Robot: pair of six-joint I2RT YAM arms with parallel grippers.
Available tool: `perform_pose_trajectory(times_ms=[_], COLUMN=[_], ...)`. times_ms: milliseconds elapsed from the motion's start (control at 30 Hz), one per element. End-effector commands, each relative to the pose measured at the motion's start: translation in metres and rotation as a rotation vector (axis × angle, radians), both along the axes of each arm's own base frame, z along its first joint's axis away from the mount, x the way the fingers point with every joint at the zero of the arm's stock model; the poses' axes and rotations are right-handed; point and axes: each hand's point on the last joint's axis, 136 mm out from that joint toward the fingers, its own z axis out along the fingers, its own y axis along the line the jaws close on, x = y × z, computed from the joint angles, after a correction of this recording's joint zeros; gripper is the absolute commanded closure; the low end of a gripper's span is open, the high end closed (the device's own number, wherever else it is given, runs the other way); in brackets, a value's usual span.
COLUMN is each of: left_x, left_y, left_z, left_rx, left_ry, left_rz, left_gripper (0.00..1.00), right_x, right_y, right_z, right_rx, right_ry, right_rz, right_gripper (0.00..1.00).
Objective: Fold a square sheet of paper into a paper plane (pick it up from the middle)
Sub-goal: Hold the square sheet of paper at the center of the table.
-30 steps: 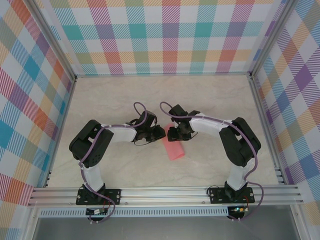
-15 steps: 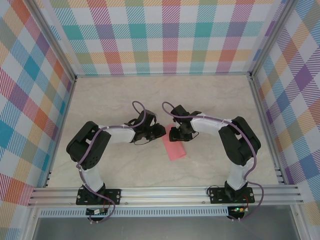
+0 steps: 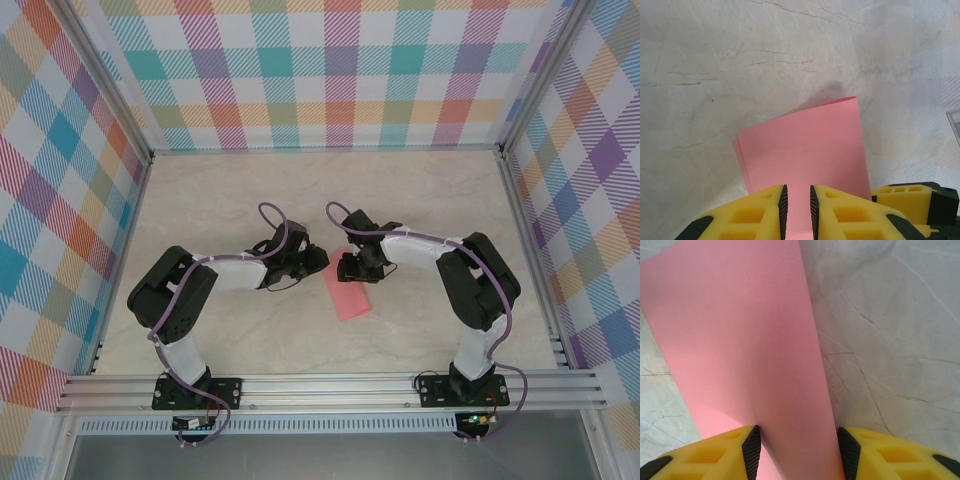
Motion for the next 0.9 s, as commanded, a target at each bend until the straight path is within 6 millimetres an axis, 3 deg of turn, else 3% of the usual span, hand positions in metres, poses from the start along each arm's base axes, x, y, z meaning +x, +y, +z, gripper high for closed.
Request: perform_pose_trajectory(times_ms=[0,467,867], left_x=[0.000,-0.003,-0.003], left_y=[0.000,-0.007,-0.014], left_z=[0.012,0.010,0.006], left_rx=[-0.020,-0.036,-0.047], left_ry=[-0.036,-0.021,0.001], left_rz=[0.016,-0.020,-0.051], left_gripper=[0.78,0.78,0.80], right_x=[-0.017,-0.019,-0.017], right_y=[-0.018,-0.011,-0.014], right_z=[-0.040,-0.040,-0.047], right_rx=[-0.092,-0.057,-0.085], right_ry=[0.097,0.075,0.084], right_rz=[-0.025,0.099,0.079], right_gripper=[0.52,0.51,0.52])
